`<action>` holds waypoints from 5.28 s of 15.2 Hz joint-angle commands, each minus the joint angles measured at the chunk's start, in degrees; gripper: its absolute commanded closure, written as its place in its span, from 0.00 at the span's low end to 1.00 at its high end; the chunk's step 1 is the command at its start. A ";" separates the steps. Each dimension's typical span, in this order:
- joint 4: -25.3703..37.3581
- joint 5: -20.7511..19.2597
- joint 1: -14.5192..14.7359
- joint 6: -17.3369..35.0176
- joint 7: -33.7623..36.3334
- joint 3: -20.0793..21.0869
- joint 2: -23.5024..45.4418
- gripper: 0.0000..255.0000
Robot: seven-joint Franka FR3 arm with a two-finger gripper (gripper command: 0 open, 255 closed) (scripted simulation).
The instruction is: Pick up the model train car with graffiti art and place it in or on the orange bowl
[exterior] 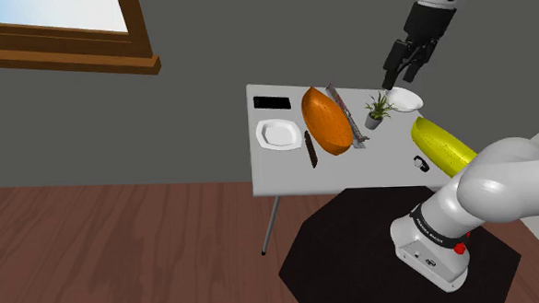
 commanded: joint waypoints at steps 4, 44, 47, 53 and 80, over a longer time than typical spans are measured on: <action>-1.92 -1.17 -1.45 5.53 -0.37 -1.14 3.38 0.00; 26.45 2.77 -18.01 51.97 -6.40 -13.51 74.82 0.00; 26.45 3.22 -18.25 53.65 -6.69 -13.20 76.52 0.00; 26.60 3.76 -18.53 55.59 -7.04 -12.81 78.62 0.00; 26.48 1.98 -17.59 48.91 -5.94 -14.09 71.76 1.00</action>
